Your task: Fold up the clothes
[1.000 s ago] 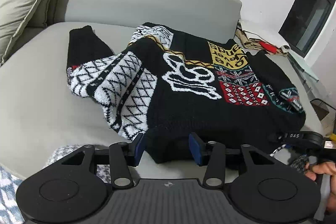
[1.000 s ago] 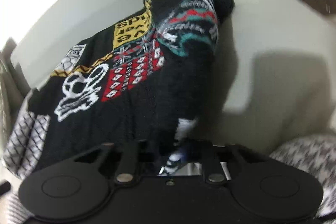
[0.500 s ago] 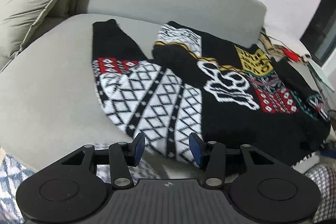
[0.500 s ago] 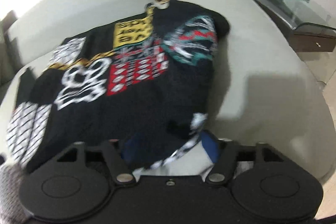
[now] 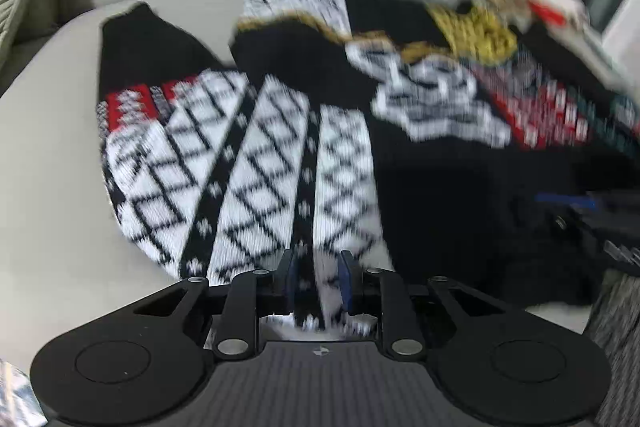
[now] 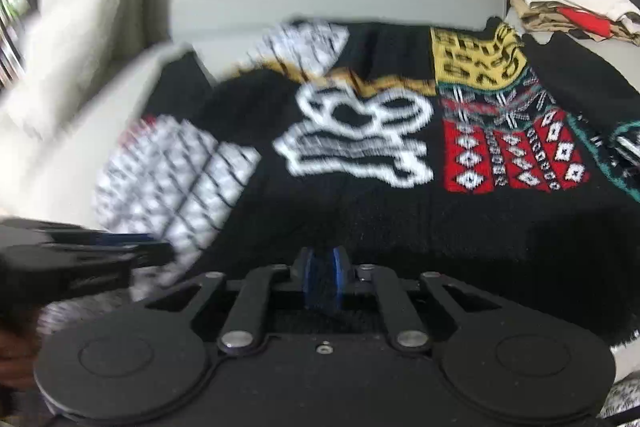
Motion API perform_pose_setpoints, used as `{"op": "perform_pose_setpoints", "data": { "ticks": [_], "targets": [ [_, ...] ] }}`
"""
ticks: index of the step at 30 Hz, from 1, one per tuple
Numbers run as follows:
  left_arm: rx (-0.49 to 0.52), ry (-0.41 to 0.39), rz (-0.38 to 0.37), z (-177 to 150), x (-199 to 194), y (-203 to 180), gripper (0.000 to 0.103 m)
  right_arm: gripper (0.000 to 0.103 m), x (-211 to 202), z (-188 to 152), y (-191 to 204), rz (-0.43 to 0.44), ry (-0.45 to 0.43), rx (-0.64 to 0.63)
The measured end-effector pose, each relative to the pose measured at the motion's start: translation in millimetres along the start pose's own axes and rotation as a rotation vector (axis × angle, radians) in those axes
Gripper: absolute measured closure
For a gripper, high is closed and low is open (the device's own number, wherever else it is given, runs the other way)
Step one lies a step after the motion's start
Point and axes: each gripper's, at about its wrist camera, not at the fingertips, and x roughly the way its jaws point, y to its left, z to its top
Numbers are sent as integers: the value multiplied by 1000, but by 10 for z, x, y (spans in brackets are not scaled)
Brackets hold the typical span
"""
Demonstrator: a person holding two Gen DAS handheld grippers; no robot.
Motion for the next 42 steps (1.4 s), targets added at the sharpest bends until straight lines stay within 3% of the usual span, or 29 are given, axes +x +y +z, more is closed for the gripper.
{"op": "perform_pose_setpoints", "data": {
  "ticks": [1,4,7,10,12,14,18,21,24,28,31,33,37,39,42],
  "targets": [
    [15,4,-8,-4,-7,14,83,91,56,11,20,-14,27,-2],
    [-25,-7,-38,48,-114,200,83,91,-164,132,65,28,-13,27],
    [-66,-119,-6,99,-448,457,83,87,-383,253,111,70,-52,56],
    [-181,-228,-29,141,-746,864,65,63,-603,374,157,112,-92,84],
    [-262,-250,-18,195,-677,1160,44,43,-740,464,189,142,-122,106],
    [-344,-272,-6,248,-608,1456,41,39,-773,594,215,198,-162,152],
    [-508,-316,17,356,-470,2048,50,38,-607,782,247,254,-196,263],
    [-638,-244,-59,454,-29,2385,59,38,-481,831,278,263,-191,306],
    [-731,-188,-162,565,349,2596,62,38,-386,855,312,260,-183,305],
    [-779,-156,-232,750,665,2701,64,37,-333,838,278,244,-176,320],
    [-722,-203,-162,844,632,2630,67,37,-293,824,252,232,-170,331],
    [-677,-240,-107,902,590,2572,95,37,-267,815,235,224,-166,338],
    [-586,-313,3,1019,505,2457,95,37,-242,805,203,216,-161,345],
    [-508,-401,178,972,332,2352,95,37,-249,805,184,212,-165,343],
    [-552,-366,222,855,319,2495,94,37,-239,795,150,211,-158,344]
  ]
}}
